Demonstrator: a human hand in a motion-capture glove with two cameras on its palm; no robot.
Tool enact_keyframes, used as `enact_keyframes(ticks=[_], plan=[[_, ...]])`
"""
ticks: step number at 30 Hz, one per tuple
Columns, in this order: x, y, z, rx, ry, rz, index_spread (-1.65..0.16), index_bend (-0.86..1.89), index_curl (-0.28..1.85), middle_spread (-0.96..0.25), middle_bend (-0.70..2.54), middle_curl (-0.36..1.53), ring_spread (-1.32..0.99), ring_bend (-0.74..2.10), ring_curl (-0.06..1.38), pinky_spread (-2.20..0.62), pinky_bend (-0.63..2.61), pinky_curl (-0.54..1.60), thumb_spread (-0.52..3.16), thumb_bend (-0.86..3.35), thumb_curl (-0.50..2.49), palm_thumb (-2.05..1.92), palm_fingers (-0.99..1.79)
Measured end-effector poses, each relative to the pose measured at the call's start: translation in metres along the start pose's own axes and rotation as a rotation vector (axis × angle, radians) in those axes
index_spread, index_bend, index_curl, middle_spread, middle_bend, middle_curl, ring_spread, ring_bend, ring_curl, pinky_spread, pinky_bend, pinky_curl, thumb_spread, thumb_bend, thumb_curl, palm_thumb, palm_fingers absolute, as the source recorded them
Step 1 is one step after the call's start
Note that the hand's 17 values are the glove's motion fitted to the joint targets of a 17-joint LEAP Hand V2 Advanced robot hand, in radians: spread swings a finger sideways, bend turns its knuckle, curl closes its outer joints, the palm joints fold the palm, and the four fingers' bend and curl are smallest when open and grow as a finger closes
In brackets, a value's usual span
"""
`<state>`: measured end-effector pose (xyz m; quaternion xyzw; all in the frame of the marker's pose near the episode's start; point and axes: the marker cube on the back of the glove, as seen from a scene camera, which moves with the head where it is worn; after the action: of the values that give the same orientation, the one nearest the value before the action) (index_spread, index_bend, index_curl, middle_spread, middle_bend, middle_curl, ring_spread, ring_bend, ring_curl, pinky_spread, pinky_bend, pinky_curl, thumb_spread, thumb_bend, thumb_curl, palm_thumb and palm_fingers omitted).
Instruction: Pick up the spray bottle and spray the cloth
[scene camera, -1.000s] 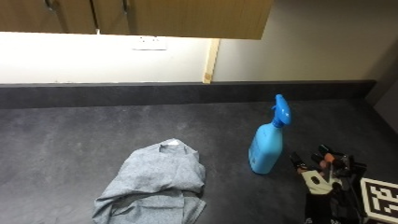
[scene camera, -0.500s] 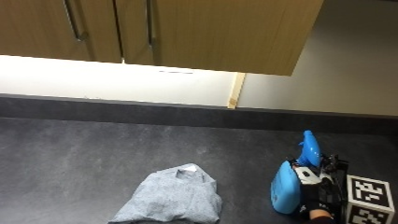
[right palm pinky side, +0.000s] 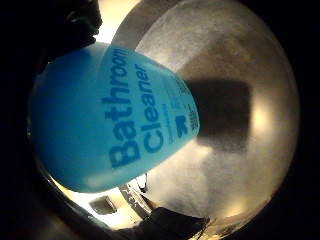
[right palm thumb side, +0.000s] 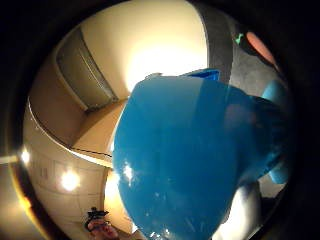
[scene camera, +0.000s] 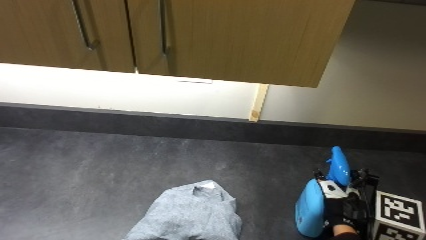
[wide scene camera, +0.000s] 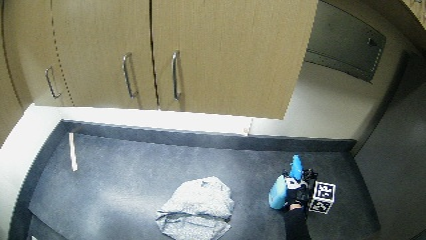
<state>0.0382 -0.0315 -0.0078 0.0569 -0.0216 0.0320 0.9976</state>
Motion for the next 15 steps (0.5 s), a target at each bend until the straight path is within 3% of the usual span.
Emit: enact_keyframes(ticks=[15], plan=[[-0.0057, 0.0024, -0.0069, 0.089, 0.018, -0.069, -0.19, 0.5, 0.44, -0.03, 0.4, 0.45, 0.01, 0.22, 0.31, 0.13, 0.2, 0.21, 0.92, 0.04, 0.61, 1.16, 0.89]])
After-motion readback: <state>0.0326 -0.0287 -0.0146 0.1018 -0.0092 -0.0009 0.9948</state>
